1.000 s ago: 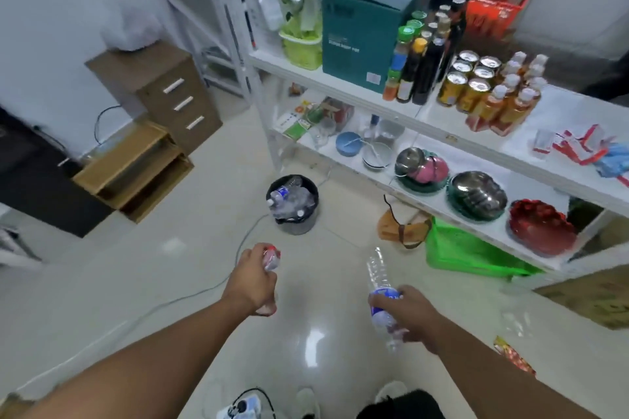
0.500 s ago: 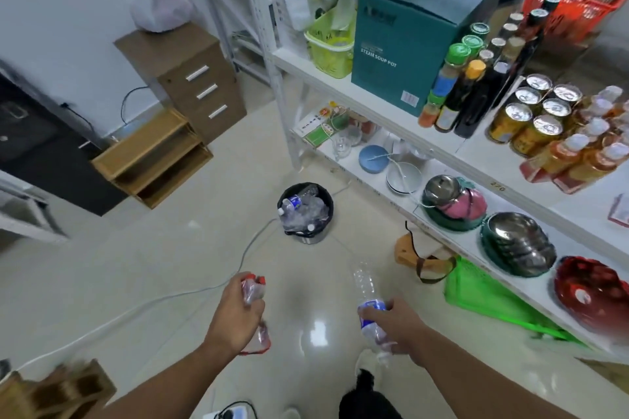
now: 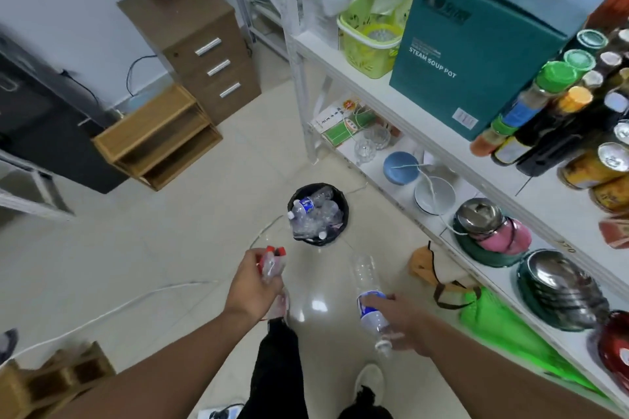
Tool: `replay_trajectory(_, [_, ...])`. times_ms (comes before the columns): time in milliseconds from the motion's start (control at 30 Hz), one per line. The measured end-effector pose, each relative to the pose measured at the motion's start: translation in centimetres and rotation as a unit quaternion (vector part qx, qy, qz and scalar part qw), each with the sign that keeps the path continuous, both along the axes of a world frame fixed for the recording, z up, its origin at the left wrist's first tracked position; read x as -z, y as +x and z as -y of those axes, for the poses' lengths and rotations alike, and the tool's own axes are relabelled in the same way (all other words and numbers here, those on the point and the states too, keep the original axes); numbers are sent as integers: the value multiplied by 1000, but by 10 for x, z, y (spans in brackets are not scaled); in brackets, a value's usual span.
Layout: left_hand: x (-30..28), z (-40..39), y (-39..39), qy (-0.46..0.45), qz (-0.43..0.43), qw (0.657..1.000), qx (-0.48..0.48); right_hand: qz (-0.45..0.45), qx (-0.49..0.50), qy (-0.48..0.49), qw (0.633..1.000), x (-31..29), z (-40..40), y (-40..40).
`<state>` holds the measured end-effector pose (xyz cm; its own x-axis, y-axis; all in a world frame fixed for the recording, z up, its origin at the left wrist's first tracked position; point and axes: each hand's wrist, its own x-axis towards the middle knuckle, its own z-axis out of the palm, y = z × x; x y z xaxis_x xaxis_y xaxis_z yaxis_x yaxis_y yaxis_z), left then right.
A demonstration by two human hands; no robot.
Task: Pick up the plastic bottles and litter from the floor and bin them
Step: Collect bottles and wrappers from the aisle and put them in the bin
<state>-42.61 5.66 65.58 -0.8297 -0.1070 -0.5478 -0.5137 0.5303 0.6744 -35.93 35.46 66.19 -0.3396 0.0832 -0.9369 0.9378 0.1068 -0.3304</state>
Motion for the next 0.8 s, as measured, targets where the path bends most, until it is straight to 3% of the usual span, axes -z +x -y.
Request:
replay_trajectory(233, [55,6,-125,17,3,999,47,20,72,37,997,24,46,-93])
replay_trajectory(400, [116,18,-210,19,4,997,74,59,95,25,993,83,78,-165])
replay_trajectory(567, [197,4,-275,32,23,993,111,79,98,26,992,183,86,-226])
replay_trajectory(700, [284,-23,-310,89,-40,989,110,57,52,85,993,289,77,-265])
replay_trajectory(800, [367,-42,-334,32,-36,983,180,29,28,124,991,364,63,-292])
